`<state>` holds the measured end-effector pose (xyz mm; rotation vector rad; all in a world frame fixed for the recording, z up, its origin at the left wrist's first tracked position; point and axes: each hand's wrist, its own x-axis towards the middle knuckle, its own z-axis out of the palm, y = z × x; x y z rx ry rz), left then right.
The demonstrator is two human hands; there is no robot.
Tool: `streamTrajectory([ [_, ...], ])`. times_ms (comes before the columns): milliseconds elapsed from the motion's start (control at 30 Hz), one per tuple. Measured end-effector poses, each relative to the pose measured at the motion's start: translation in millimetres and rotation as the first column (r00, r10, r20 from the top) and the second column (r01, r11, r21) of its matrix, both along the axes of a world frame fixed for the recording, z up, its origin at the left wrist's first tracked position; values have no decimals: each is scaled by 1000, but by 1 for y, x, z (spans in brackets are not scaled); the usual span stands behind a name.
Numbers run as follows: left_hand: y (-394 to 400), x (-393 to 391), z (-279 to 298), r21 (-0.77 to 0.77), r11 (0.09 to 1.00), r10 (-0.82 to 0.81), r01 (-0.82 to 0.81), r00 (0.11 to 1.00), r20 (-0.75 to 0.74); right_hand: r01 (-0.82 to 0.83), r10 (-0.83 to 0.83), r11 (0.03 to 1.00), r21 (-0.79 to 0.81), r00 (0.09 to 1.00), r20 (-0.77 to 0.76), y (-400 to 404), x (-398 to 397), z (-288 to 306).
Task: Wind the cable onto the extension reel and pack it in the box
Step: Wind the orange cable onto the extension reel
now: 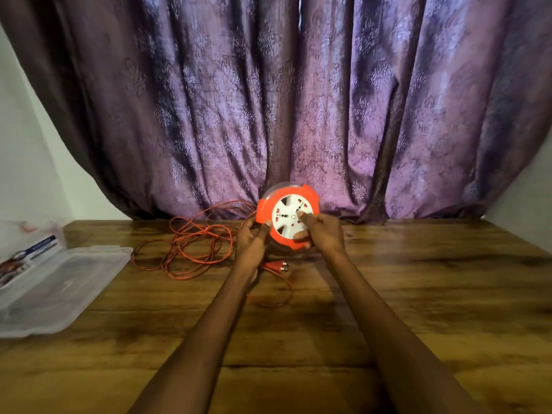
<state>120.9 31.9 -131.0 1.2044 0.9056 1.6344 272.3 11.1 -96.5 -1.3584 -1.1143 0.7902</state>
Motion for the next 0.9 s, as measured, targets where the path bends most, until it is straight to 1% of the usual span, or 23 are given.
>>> streamTrajectory([
  [33, 1, -4, 2, -18, 1000, -4, 5, 1000, 26, 75, -86, 996, 53, 964, 252, 0, 5, -1],
  [67, 2, -8, 4, -34, 999, -14, 17, 998, 59, 119, -192, 977, 180, 859, 474, 0, 9, -3],
  [100, 4, -12, 6, -53, 998, -30, 35, 996, 87, 57, -264, 940, 338, 747, 610, 0, 12, -6],
  [133, 4, -16, 7, -75, 996, -38, 47, 993, 113, -79, -309, 884, 461, 641, 702, 0, 14, -8],
  [167, 6, -19, 8, -94, 994, -43, 55, 990, 132, -236, -333, 820, 521, 543, 771, 1, 16, -8],
  [200, 7, -22, 8, -106, 993, -46, 61, 989, 141, -366, -350, 769, 524, 445, 824, 3, 18, -7],
  [267, 7, -26, 8, -116, 991, -57, 72, 990, 132, -505, -377, 725, 468, 276, 884, 3, 19, 2],
  [333, 9, -28, 7, -116, 989, -81, 97, 987, 137, -568, -362, 747, 344, 86, 928, 4, 19, 12],
  [400, 9, -27, 4, -119, 987, -95, 111, 987, 131, -558, -357, 794, 243, -105, 928, 4, 17, 17],
  [433, 8, -25, 4, -114, 988, -92, 105, 989, 117, -542, -390, 802, 251, -157, 907, 5, 18, 17],
  [467, 7, -23, 3, -110, 989, -85, 96, 991, 107, -520, -434, 805, 286, -188, 881, 5, 19, 19],
  [500, 6, -19, 2, -112, 990, -73, 85, 991, 109, -490, -481, 802, 341, -193, 855, 5, 19, 20],
  [533, 5, -15, 1, -105, 990, -77, 90, 990, 118, -440, -506, 807, 394, -170, 846, 5, 19, 21],
  [600, 2, -5, 0, -86, 992, -85, 95, 990, 115, -272, -478, 856, 440, -91, 874, 4, 13, 22],
  [633, 0, 0, -1, -74, 993, -86, 94, 991, 104, -159, -443, 887, 434, -24, 896, 5, 9, 22],
  [667, -2, 4, -2, -59, 995, -79, 86, 992, 101, -37, -408, 911, 412, 83, 909, 5, 4, 22],
  [700, -4, 8, -3, -41, 996, -75, 80, 991, 109, 82, -375, 927, 367, 242, 895, 7, 0, 22],
  [733, -4, 11, -6, -25, 997, -71, 74, 991, 117, 177, -331, 944, 280, 455, 827, 8, -4, 24],
  [767, -4, 13, -8, -9, 998, -68, 70, 991, 118, 205, -259, 965, 161, 687, 679, 8, -8, 29],
  [800, -6, 13, -8, 4, 998, -64, 64, 991, 114, 151, -159, 987, 54, 867, 473, 7, -11, 33],
  [833, -7, 14, -8, 17, 998, -56, 54, 992, 112, 63, -57, 998, -14, 965, 258, 7, -13, 35],
  [867, -6, 13, -8, 22, 999, -45, 43, 992, 116, -1, 6, 999, -47, 995, 95, 9, -14, 35],
  [900, -4, 12, -8, 26, 999, -34, 31, 992, 123, -37, 38, 998, -47, 999, 1, 9, -15, 34],
])
